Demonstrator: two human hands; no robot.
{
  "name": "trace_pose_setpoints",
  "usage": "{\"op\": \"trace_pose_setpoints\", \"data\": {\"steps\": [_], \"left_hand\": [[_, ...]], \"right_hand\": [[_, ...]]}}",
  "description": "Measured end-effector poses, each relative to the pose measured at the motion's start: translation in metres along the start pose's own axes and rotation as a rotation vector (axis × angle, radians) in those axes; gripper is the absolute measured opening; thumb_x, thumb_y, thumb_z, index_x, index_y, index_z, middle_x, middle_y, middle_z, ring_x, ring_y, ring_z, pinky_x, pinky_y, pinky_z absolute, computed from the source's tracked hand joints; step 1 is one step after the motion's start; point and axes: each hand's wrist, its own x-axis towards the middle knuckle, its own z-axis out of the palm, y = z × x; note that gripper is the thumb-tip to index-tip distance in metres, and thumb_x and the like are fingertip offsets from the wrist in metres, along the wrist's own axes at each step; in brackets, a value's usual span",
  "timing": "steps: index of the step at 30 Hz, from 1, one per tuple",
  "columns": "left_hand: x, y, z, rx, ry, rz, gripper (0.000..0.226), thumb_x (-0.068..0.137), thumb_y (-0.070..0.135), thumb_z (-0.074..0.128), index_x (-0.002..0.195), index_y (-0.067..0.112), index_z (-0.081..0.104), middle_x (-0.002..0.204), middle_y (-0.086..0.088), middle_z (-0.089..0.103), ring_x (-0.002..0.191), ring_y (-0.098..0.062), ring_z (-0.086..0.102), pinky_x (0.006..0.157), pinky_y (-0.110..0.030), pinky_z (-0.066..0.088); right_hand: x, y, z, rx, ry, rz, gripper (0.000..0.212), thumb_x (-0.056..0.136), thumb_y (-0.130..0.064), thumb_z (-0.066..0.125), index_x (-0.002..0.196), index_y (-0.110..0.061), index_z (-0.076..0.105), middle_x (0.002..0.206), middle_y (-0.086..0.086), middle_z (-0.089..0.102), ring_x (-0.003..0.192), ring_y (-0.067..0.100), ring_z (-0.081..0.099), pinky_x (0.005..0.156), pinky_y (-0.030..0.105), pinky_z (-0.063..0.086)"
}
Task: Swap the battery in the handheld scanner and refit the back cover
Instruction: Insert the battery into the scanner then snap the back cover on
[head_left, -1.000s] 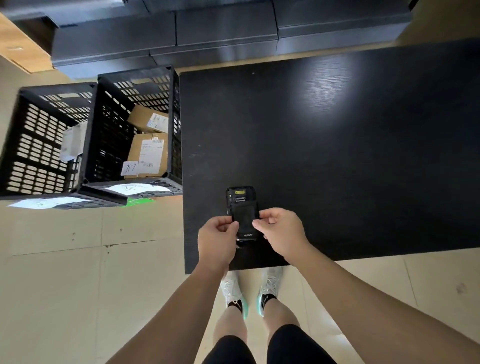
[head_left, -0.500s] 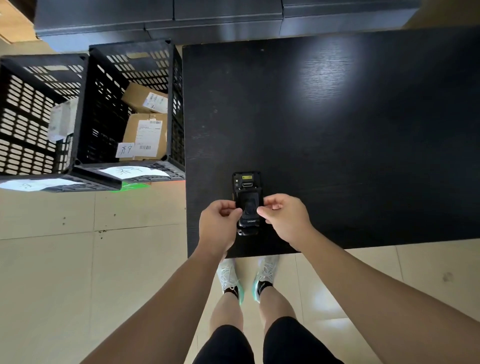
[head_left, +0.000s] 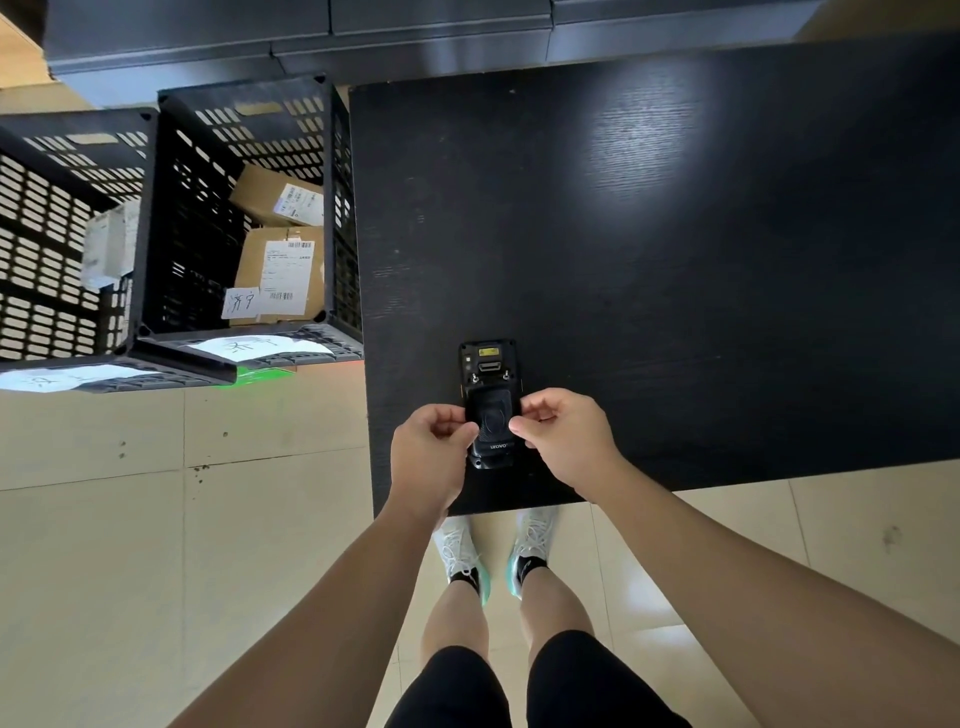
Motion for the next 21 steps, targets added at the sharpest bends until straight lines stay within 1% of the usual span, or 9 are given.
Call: {"op": "trace_pose_setpoints", "data": {"steps": [3, 6, 10, 12, 14, 15, 17, 18, 21], "left_hand": [[0.0, 0.0, 0.002, 0.025, 0.014, 0.007, 0.018, 0.083, 0.011, 0.077, 0.085, 0.027, 0.069, 0.08, 0.0, 0.074, 0.076, -0.016, 0.071, 0.078, -0.036, 0.061], [0.0, -0.001, 0.004, 0.041, 0.042, 0.009, 0.015, 0.082, 0.014, 0.078, 0.087, 0.026, 0.071, 0.078, 0.003, 0.074, 0.074, -0.016, 0.071, 0.078, -0.038, 0.062], [-0.003, 0.0, 0.007, 0.066, 0.077, 0.018, 0.013, 0.082, 0.018, 0.078, 0.087, 0.029, 0.072, 0.074, 0.008, 0.074, 0.072, -0.011, 0.071, 0.078, -0.037, 0.061], [-0.004, 0.0, 0.008, 0.089, 0.099, 0.033, 0.011, 0.083, 0.02, 0.078, 0.093, 0.024, 0.076, 0.074, 0.011, 0.072, 0.074, -0.008, 0.07, 0.08, -0.035, 0.06], [-0.006, 0.0, 0.01, 0.122, 0.118, 0.061, 0.018, 0.084, 0.02, 0.076, 0.102, 0.017, 0.078, 0.075, 0.018, 0.069, 0.077, -0.002, 0.068, 0.08, -0.027, 0.058], [-0.006, 0.0, 0.011, 0.135, 0.125, 0.073, 0.02, 0.085, 0.02, 0.076, 0.104, 0.016, 0.078, 0.074, 0.022, 0.066, 0.076, 0.003, 0.066, 0.077, -0.019, 0.055], [-0.007, 0.001, 0.012, 0.162, 0.139, 0.094, 0.021, 0.085, 0.02, 0.075, 0.105, 0.015, 0.078, 0.069, 0.028, 0.059, 0.067, 0.015, 0.059, 0.065, 0.0, 0.043], [-0.008, 0.001, 0.013, 0.171, 0.143, 0.101, 0.02, 0.085, 0.019, 0.075, 0.104, 0.015, 0.079, 0.067, 0.03, 0.056, 0.063, 0.019, 0.056, 0.059, 0.004, 0.039], [-0.008, 0.001, 0.014, 0.181, 0.135, 0.121, 0.018, 0.085, 0.015, 0.075, 0.102, 0.011, 0.079, 0.063, 0.031, 0.052, 0.06, 0.029, 0.052, 0.058, 0.009, 0.034]], "right_hand": [[-0.001, 0.0, 0.001, -0.013, 0.021, 0.014, 0.015, 0.08, -0.019, 0.079, 0.095, -0.018, 0.075, 0.082, -0.004, 0.075, 0.078, 0.013, 0.072, 0.08, 0.038, 0.06], [-0.003, -0.002, 0.004, -0.021, 0.057, 0.026, 0.02, 0.081, -0.021, 0.079, 0.1, -0.017, 0.074, 0.081, -0.006, 0.075, 0.075, 0.009, 0.072, 0.079, 0.034, 0.061], [-0.005, -0.003, 0.008, -0.03, 0.101, 0.031, 0.024, 0.081, -0.021, 0.078, 0.105, -0.017, 0.074, 0.082, -0.007, 0.076, 0.076, 0.004, 0.07, 0.071, 0.018, 0.054], [-0.006, -0.003, 0.01, -0.01, 0.116, 0.049, 0.026, 0.082, -0.021, 0.078, 0.107, -0.018, 0.075, 0.085, -0.007, 0.076, 0.078, 0.004, 0.07, 0.072, 0.017, 0.053], [-0.007, -0.003, 0.01, 0.002, 0.122, 0.054, 0.028, 0.082, -0.022, 0.078, 0.109, -0.018, 0.076, 0.09, -0.006, 0.077, 0.081, 0.005, 0.07, 0.078, 0.021, 0.055], [-0.007, -0.003, 0.011, 0.004, 0.124, 0.052, 0.029, 0.082, -0.022, 0.078, 0.11, -0.018, 0.076, 0.092, -0.005, 0.077, 0.082, 0.006, 0.071, 0.081, 0.023, 0.056], [-0.008, -0.003, 0.011, 0.022, 0.132, 0.052, 0.03, 0.081, -0.023, 0.078, 0.111, -0.017, 0.076, 0.095, -0.003, 0.078, 0.084, 0.007, 0.072, 0.084, 0.025, 0.057], [-0.009, -0.003, 0.011, 0.029, 0.138, 0.054, 0.03, 0.081, -0.023, 0.079, 0.111, -0.016, 0.076, 0.096, -0.003, 0.078, 0.085, 0.007, 0.072, 0.085, 0.024, 0.056], [-0.009, -0.004, 0.011, 0.016, 0.149, 0.055, 0.03, 0.081, -0.023, 0.079, 0.11, -0.016, 0.076, 0.097, -0.002, 0.078, 0.087, 0.007, 0.071, 0.083, 0.02, 0.055]]}}
